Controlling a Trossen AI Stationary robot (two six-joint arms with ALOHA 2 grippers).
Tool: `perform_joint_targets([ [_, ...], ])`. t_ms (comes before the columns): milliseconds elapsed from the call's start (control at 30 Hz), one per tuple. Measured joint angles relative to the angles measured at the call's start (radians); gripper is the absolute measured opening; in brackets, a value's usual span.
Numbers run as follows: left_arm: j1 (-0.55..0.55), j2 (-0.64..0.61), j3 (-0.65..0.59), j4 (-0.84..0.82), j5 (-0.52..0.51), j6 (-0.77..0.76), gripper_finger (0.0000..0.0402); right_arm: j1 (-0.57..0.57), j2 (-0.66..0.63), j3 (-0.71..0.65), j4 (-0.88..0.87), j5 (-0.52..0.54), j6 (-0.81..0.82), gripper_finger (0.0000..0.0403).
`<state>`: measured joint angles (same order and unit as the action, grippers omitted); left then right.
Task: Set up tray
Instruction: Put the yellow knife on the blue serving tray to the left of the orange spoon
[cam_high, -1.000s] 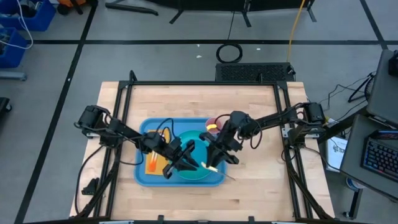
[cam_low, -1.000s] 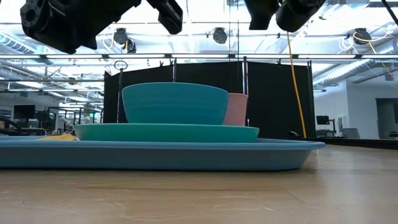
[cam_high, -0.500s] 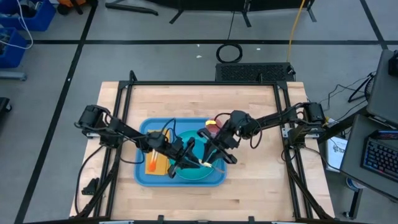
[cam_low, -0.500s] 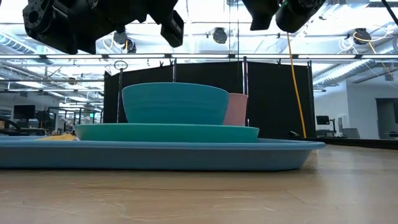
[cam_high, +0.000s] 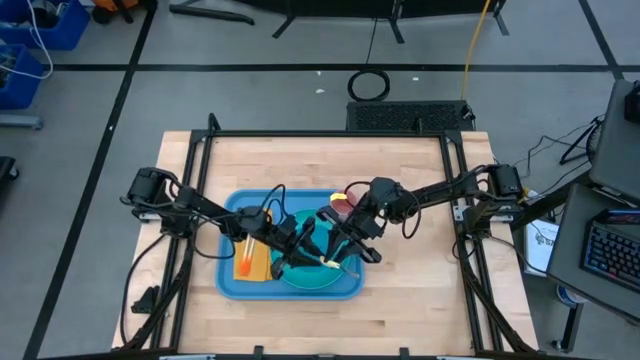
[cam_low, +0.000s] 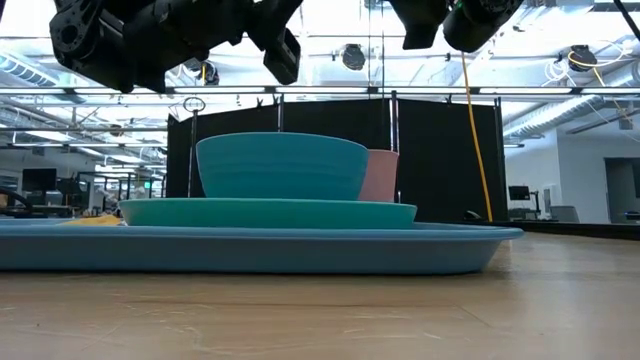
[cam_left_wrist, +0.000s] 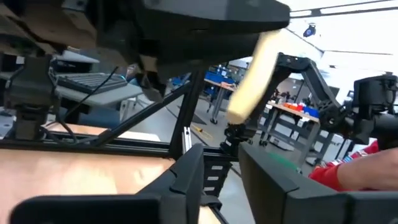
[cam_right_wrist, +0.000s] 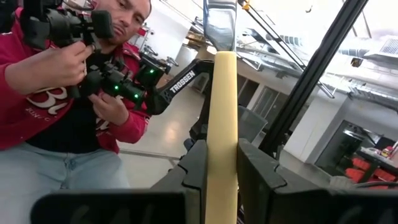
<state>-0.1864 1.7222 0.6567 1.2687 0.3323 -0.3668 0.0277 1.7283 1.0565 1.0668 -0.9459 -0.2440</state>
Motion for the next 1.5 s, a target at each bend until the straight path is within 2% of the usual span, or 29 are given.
perform_joint_targets([
  [267, 0.005, 0.0, 0.004, 0.024, -0.027, 0.025, 0.0175, 0.004, 0.0, 0.0, -0.004, -0.001, 0.003, 0.0047],
  [467, 0.018, 0.0, 0.016, 0.02, 0.012, 0.007, 0.0192, 0.007, 0.0, 0.0, -0.024, 0.0, 0.002, 0.0047],
  [1167, 0.011, -0.001, 0.016, 0.025, 0.044, 0.025, 0.0143, -0.002, 0.026, 0.0, 0.02, 0.029, 0.104, 0.0047],
  [1500, 0.011, 0.0, 0.018, 0.027, 0.071, 0.026, 0.0062, -0.002, 0.025, 0.0, 0.008, 0.034, 0.129, 0.0047],
])
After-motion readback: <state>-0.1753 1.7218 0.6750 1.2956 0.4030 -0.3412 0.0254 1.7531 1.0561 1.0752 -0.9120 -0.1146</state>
